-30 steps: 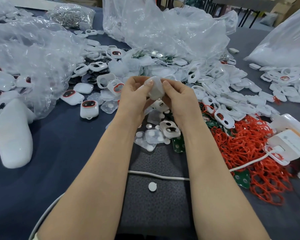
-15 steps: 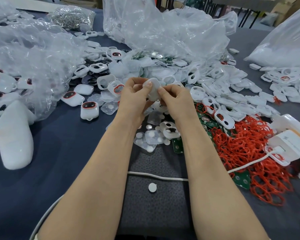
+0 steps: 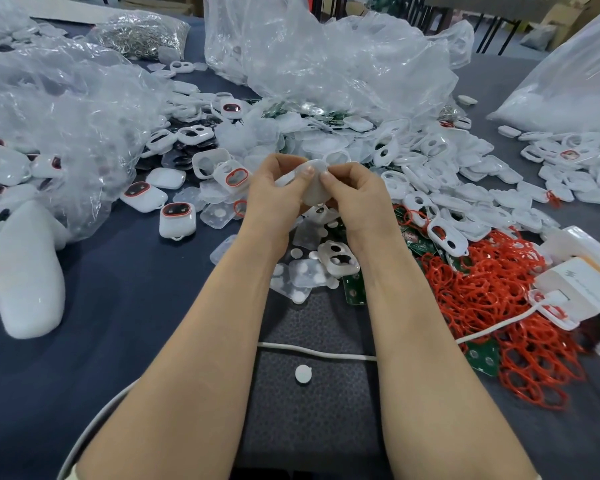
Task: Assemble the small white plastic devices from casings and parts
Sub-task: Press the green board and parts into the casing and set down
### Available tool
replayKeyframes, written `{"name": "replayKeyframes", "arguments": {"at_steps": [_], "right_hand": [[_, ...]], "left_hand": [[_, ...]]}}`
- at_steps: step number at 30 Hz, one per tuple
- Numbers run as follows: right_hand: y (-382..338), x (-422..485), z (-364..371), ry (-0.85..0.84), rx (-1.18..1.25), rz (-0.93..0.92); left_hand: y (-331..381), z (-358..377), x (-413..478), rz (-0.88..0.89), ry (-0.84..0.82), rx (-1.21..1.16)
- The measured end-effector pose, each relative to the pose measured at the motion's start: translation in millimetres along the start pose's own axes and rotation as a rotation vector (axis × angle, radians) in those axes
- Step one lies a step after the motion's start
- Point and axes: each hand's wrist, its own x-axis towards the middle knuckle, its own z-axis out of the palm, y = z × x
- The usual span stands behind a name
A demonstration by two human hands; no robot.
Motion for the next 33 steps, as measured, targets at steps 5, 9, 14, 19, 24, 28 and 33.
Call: {"name": "replayKeyframes", "arguments": {"at_steps": [5, 9, 14, 19, 24, 28, 33], "right_hand": [[1.4, 4.5, -3.2, 0.008, 0.088, 0.073], [-0.6, 3.5, -6.9, -0.014, 0.133, 0.14], [-5.5, 2.2, -8.5, -0.043, 0.154, 0.142], [-9.0, 1.2, -8.9, -0.041, 0.155, 0.106], [-9.0, -2.0, -8.5, -0.069, 0.078, 0.015], [-8.7, -2.6, -7.6, -0.047, -0.023, -0.071], [-6.7, -1.5, -5.9, 0.008, -0.138, -0.099]], "left_hand": [[3.6, -3.1, 0.5, -0.053, -0.072, -0.096], [4.8, -3.7, 0.4, -0.111, -0.053, -0.146], [2.3, -4.5, 3.7, -0.181, 0.024, -0.203], [5.8, -4.7, 5.0, -0.211, 0.042, -0.364], [5.6, -6.0, 4.9, -0.194, 0.021, -0.414], [5.8, -6.1, 4.1, -0.166, 0.005, -0.387], [4.8, -5.0, 1.9, -0.112, -0.027, -0.269]]}}
